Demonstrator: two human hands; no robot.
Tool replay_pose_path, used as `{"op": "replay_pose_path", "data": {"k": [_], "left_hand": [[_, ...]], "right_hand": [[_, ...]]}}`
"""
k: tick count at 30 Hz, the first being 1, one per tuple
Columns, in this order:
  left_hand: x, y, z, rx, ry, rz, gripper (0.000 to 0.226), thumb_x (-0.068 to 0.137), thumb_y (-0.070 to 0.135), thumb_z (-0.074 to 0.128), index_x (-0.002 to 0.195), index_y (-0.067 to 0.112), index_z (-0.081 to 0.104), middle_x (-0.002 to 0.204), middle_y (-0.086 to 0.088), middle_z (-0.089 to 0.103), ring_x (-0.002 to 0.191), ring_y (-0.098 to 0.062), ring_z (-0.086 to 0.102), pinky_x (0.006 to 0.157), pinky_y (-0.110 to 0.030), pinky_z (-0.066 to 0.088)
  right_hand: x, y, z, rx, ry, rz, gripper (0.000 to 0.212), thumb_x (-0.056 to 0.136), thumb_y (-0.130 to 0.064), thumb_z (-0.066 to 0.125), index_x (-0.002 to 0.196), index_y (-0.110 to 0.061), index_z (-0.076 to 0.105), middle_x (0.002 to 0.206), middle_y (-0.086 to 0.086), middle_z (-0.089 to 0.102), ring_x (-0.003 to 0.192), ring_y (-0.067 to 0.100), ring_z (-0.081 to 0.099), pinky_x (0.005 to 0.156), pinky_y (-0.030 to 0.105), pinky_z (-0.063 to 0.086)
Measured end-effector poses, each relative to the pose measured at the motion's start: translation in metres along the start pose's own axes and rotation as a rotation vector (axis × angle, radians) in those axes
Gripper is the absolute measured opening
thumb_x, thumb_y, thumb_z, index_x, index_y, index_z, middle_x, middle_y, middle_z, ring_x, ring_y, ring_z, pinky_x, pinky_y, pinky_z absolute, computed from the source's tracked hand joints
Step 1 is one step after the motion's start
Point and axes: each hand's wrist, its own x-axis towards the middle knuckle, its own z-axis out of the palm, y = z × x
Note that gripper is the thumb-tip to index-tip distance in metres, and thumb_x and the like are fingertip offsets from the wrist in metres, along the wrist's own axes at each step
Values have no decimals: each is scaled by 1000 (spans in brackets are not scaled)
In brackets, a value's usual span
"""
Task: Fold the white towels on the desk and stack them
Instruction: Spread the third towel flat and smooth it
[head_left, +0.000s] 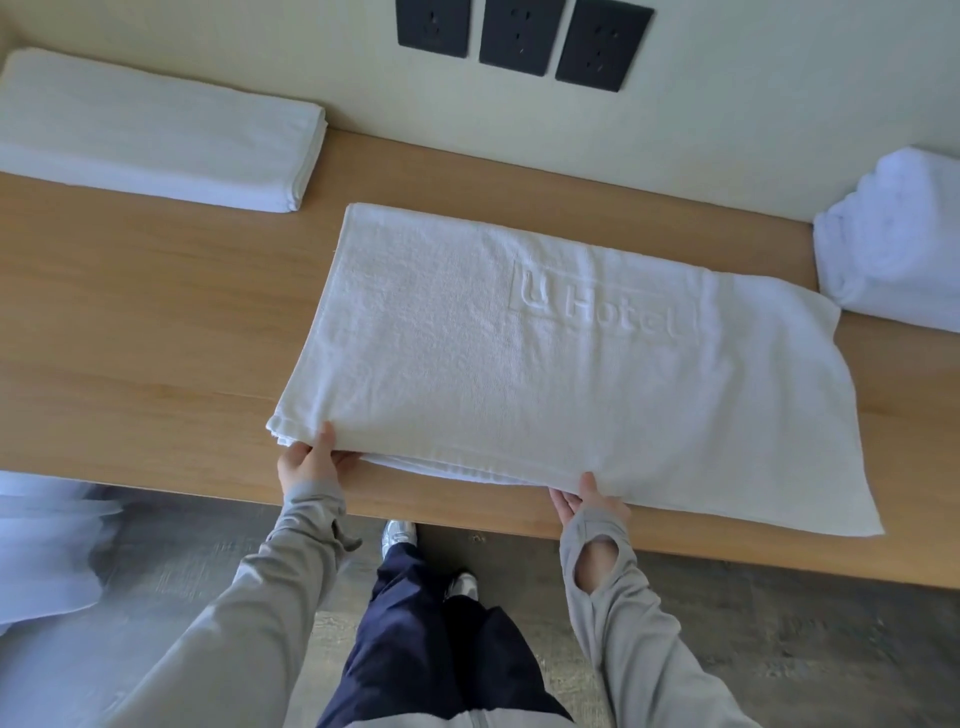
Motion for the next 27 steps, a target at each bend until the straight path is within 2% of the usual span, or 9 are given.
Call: {"op": "replay_pose_path", "data": {"k": [2, 4, 6, 7, 9, 13, 16, 19, 27], "left_hand": [[-2, 2, -2, 70, -3, 20, 24, 90, 11, 58, 68, 6, 52, 71, -9, 60, 72, -30, 60, 57, -31, 58], [-1, 4, -7, 323, 19, 77, 30, 86, 20, 63, 63, 4, 54, 55, -5, 63, 67, -31, 66, 59, -30, 55], [1, 6, -13, 485, 47, 72, 31, 82, 27, 68, 65, 2, 60, 48, -2, 65, 55, -23, 69, 48, -24, 54], [2, 6, -13, 495, 51, 47, 32, 80, 29, 70, 68, 1, 62, 52, -5, 67, 55, -22, 69, 51, -28, 57], [4, 5, -10, 471, 65, -26, 32, 76, 31, 75, 71, 1, 65, 60, -11, 70, 59, -25, 70, 64, -39, 60], [-4, 2, -1, 308, 70, -221, 34, 70, 26, 81, 62, -1, 63, 46, -6, 64, 58, -24, 67, 70, -35, 58], [-11, -2, 0, 226, 19, -324, 33, 75, 27, 77, 70, -2, 61, 57, -11, 67, 49, -18, 65, 57, -27, 58], [-13, 0, 3, 163, -19, -393, 29, 81, 26, 71, 75, 1, 58, 75, -14, 62, 59, -19, 62, 45, -21, 54], [-21, 5, 10, 187, -39, -458, 30, 79, 25, 74, 72, -1, 60, 74, -14, 64, 53, -20, 62, 40, -23, 53]], "right_hand": [[0, -1, -1, -39, 7, -12, 13, 89, 4, 54, 97, -1, 45, 113, 25, 52, 99, 38, 56, 91, 52, 49], [2, -5, -6, -113, -12, 2, 20, 87, 3, 58, 103, 3, 46, 106, 26, 54, 96, 37, 59, 86, 47, 52], [2, -10, -11, -210, -33, 37, 29, 87, 0, 60, 112, 7, 47, 101, 27, 59, 80, 33, 62, 71, 39, 57], [2, -12, -13, -239, -40, 58, 27, 87, -2, 60, 111, 7, 48, 96, 26, 61, 73, 30, 62, 61, 36, 57], [0, -13, -17, -240, -45, 92, 24, 87, -4, 61, 106, 6, 52, 88, 23, 61, 71, 28, 61, 51, 33, 56], [-8, -9, -18, -212, -91, 138, 27, 82, -9, 68, 101, 8, 58, 92, 23, 63, 88, 33, 64, 56, 36, 58], [-11, -6, -15, -231, -96, 169, 28, 82, -11, 69, 98, 8, 58, 94, 23, 63, 88, 33, 64, 56, 36, 58], [-11, -4, -11, -239, -101, 191, 24, 82, -12, 68, 92, 7, 58, 94, 23, 63, 82, 32, 64, 53, 36, 58], [-22, 9, 4, -267, -189, 300, 24, 82, -12, 68, 94, 7, 58, 92, 22, 63, 81, 32, 65, 46, 33, 57]]}}
